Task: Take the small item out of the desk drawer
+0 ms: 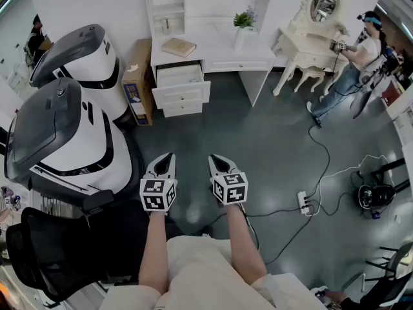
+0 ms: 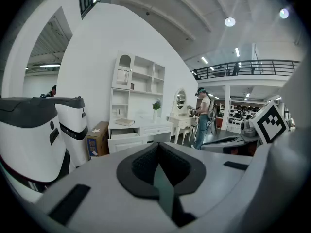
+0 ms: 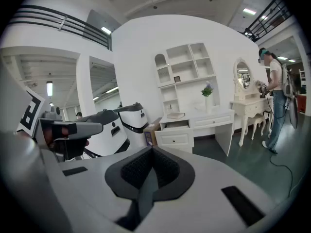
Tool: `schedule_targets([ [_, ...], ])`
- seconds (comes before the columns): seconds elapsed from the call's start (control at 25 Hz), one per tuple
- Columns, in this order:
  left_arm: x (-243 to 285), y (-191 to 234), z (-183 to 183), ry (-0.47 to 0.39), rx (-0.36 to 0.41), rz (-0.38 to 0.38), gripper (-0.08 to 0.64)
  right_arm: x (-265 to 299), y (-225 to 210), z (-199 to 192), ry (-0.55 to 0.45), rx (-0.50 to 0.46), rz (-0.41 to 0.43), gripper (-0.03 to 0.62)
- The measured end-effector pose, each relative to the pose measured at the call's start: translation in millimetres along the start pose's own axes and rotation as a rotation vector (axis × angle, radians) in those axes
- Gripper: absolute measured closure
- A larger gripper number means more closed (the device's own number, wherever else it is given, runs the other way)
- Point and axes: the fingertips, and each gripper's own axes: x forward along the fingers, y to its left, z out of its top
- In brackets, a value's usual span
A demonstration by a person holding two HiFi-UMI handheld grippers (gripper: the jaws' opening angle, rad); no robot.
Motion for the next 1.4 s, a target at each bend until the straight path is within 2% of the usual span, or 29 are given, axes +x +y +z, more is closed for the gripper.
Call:
schedule_targets([
  [0.32,14,-21,5,0.0,0.034,-0.012,0.543,-10,-28,3,-0.012,0.001,-0.008,0.568],
  [0.52,26,-1,14,-0.003,0.035,0.008,0.543,4,-37,7,-0.01,0.0,-0.012,0.568],
  [0.84,104,62,22,0.006,-0.017,0.016,0.543,79,-86,22,-0.003,0.083,-0.05,0.568],
  [1.0,159,96,43,0.005,-0.053,0.018,0.543,125,-111,39,0.022,0.127,-0.028,0.568],
  [1.2,222,137,62,0.03,-0.062,0.001,0.543,190,-133,71,0.032,0.167,-0.011,0.568],
  [1.32,262,172,66,0.064,-0.054,-0.002,0.543,238,-134,91,0.021,0.227,0.045,0.568],
  [1.4,288,195,70,0.082,-0.066,-0.004,0.543,266,-140,103,0.019,0.273,0.053,0.568],
])
